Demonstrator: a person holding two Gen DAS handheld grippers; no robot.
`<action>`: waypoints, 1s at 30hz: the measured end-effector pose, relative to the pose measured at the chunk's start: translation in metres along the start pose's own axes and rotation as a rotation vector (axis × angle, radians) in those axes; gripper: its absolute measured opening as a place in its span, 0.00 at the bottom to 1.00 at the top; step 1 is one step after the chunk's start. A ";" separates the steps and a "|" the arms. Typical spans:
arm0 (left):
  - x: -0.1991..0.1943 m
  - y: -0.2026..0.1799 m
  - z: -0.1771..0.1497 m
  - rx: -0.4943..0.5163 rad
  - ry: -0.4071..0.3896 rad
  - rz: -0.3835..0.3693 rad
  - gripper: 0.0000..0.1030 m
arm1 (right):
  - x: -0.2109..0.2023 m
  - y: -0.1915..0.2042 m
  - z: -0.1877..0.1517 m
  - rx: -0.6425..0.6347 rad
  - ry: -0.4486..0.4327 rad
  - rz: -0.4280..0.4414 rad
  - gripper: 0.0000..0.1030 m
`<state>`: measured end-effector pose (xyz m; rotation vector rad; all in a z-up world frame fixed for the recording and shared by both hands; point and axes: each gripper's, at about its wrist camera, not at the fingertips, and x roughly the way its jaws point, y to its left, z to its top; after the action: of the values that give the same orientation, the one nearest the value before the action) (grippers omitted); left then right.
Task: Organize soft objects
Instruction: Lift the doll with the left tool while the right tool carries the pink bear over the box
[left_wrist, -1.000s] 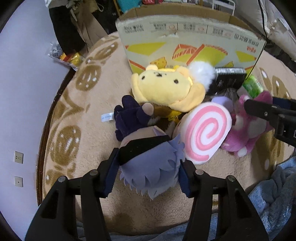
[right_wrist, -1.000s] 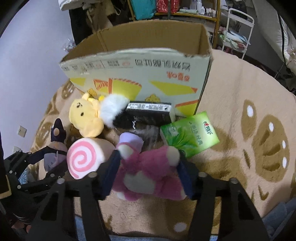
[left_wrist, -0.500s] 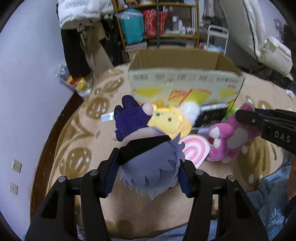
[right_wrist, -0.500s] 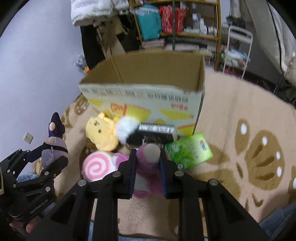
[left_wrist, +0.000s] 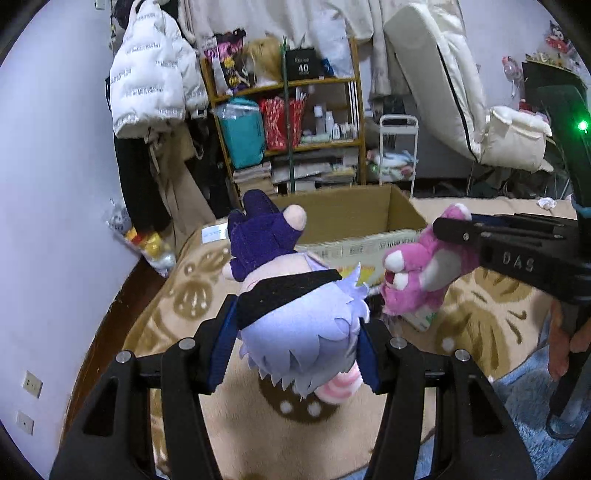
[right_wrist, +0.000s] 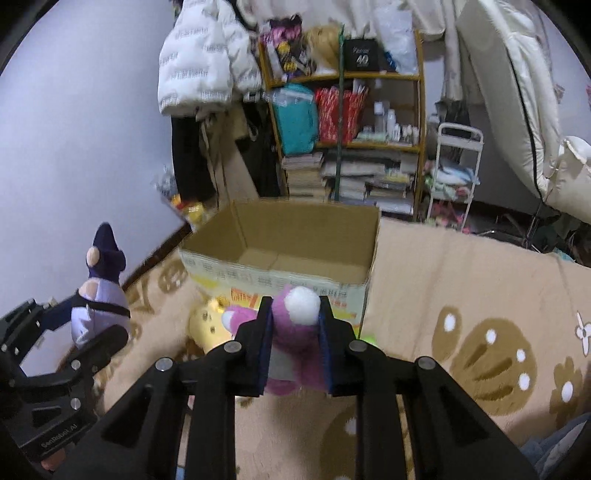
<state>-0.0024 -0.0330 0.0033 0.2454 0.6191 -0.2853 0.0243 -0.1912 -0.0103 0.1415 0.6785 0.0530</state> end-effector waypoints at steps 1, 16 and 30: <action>-0.001 0.002 0.003 -0.003 -0.008 -0.001 0.54 | -0.004 -0.002 0.004 0.010 -0.018 0.006 0.23; 0.017 0.001 0.073 0.045 -0.179 -0.005 0.55 | -0.017 -0.014 0.066 0.012 -0.194 0.001 0.23; 0.087 0.014 0.077 -0.086 -0.111 -0.047 0.55 | 0.026 -0.039 0.080 0.085 -0.205 0.019 0.23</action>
<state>0.1108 -0.0600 0.0139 0.1317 0.5266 -0.3151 0.0951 -0.2366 0.0287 0.2318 0.4749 0.0274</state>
